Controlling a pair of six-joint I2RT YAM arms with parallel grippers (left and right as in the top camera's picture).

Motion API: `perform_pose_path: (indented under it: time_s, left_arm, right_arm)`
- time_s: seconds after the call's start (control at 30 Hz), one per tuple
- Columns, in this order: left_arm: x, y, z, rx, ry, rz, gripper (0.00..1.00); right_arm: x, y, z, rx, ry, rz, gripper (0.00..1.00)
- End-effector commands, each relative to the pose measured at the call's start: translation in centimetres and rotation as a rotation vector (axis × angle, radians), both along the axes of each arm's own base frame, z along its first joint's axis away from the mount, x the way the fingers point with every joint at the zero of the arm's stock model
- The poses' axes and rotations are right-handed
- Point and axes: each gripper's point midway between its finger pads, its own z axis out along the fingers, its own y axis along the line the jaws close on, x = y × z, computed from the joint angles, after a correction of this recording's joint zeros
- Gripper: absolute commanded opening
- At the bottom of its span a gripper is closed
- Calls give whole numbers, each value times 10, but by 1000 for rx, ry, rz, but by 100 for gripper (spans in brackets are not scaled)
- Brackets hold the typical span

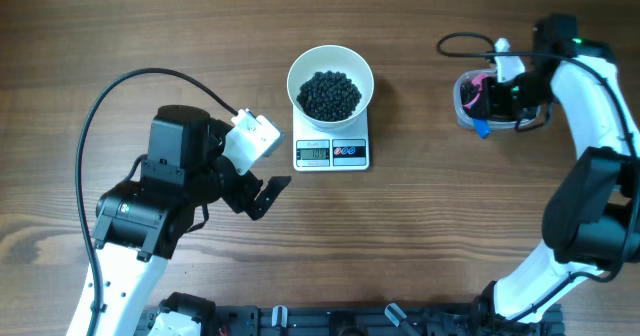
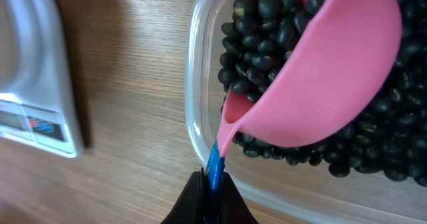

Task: Scoop item into bowl and weigh 150g on scale
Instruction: 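Return the scoop to the bean tub and dip it into beans, then carry the scoop over the bowl and pour beans in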

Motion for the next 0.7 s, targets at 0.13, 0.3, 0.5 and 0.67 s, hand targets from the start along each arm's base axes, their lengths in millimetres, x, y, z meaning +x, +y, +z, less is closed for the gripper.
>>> perform_pose_path:
  time_s: [0.13, 0.3, 0.5, 0.67]
  left_arm:
    - [3, 0, 9, -15, -16, 6, 100]
    - [4, 0, 9, -15, -16, 6, 100]
    - [4, 0, 9, -15, -16, 6, 100]
    - [3, 0, 9, -15, -16, 6, 100]
  right_arm:
    - [6, -13, 14, 189, -91, 1, 4]
    - [-1, -25, 19, 248, -87, -41, 5]
    - [-20, -41, 24, 315, -39, -109, 4]
    - [-25, -26, 44, 476, -50, -120, 4]
